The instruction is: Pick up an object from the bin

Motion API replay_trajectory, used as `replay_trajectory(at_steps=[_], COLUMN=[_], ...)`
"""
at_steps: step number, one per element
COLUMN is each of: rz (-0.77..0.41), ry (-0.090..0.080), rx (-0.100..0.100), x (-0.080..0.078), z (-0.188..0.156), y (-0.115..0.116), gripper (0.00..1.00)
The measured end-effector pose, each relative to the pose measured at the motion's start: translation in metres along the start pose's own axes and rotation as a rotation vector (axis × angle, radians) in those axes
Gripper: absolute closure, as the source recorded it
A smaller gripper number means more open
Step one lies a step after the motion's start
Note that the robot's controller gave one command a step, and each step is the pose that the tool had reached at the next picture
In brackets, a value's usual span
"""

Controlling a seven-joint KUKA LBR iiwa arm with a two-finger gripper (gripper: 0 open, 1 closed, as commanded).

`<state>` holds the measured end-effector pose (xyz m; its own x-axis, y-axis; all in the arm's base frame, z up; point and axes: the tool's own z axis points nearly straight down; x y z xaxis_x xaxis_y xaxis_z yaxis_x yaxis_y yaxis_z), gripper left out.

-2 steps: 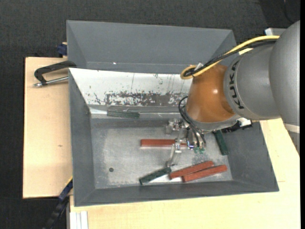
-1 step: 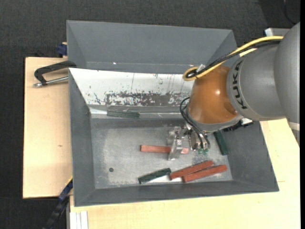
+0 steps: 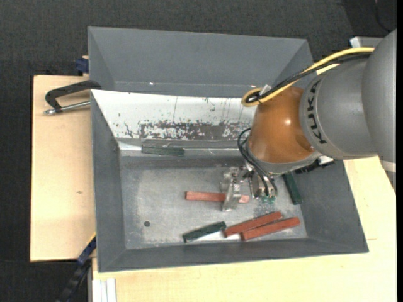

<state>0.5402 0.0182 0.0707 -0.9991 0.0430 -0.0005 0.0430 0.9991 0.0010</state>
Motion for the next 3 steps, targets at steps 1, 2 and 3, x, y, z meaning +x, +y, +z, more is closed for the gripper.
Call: replay_trajectory(at_steps=[1, 2, 3], rz=[0.000, 0.000, 0.000], ry=[0.004, 0.006, -0.007], rx=[0.000, 0.000, -0.001], x=[0.001, 0.002, -0.001], z=[-0.005, -0.026, -0.041], y=[0.000, 0.000, 0.001], gripper=[1.00, 1.00, 1.00])
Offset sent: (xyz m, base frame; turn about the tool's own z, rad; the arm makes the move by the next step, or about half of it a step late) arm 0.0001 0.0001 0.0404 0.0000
